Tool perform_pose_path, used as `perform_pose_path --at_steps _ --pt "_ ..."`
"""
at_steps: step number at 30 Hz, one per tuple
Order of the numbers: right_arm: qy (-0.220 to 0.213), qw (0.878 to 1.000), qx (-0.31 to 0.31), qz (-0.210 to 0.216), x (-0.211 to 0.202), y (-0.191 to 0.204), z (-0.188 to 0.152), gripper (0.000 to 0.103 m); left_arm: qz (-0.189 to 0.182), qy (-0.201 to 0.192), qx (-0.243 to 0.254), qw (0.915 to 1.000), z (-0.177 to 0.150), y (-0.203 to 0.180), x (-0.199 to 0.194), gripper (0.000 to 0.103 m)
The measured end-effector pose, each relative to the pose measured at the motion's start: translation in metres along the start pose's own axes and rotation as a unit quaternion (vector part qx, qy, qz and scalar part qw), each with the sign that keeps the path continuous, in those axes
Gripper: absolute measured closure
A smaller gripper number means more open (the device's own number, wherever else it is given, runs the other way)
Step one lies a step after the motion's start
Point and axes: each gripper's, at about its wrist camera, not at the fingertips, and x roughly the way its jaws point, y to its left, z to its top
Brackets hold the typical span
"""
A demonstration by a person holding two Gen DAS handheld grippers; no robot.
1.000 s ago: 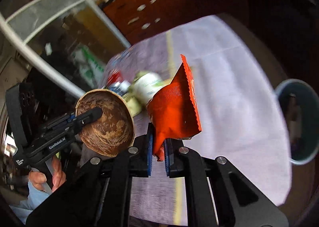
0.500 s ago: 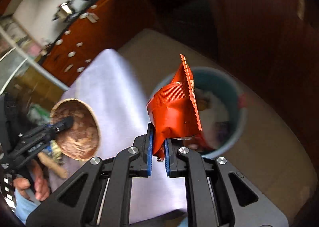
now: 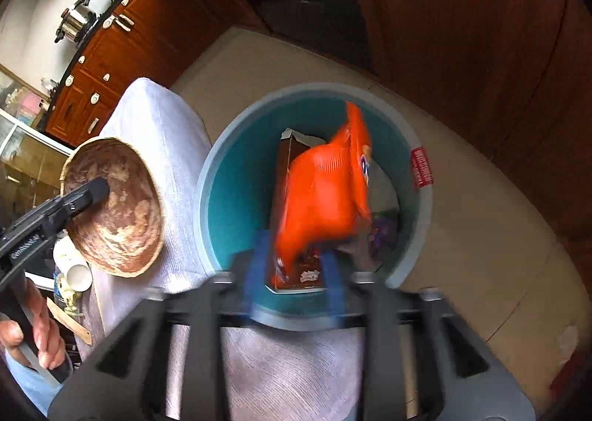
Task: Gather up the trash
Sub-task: 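Carry the bowl and wrapper over the teal bin and open both tools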
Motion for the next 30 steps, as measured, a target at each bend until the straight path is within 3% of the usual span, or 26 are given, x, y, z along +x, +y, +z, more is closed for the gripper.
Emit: perform_pose_path --at_steps 6,13,21,23,26,28,30 --pt "0.001 1.000 0.019 0.012 0.008 -0.006 0.006 0.038 0.014 0.009 0.011 0.9998 0.008 -0.006 0.019 0.088" --pt "0.005 0.999 0.034 0.012 0.013 -0.014 0.004 0.035 0.066 0.015 0.055 0.9962 0.013 -0.027 0.043 0.088" --pt "-0.009 0.999 0.053 0.001 0.007 -0.026 0.007 0.035 0.008 0.045 0.064 0.9969 0.014 -0.054 0.072 0.088" --pt "-0.017 0.998 0.054 -0.005 0.001 -0.029 0.008 0.030 -0.006 0.053 0.067 0.9963 0.015 -0.058 0.078 0.087" --pt "-0.029 0.998 0.055 -0.011 -0.008 -0.030 0.010 0.027 -0.035 0.070 0.069 0.9945 0.014 -0.062 0.082 0.082" --pt "-0.032 0.998 0.055 -0.013 -0.010 -0.030 0.010 0.025 -0.036 0.072 0.077 0.9937 0.010 -0.068 0.079 0.067" --pt "-0.031 0.998 0.057 -0.011 -0.011 -0.029 0.010 0.024 -0.023 0.063 0.083 0.9943 0.006 -0.067 0.073 0.059"
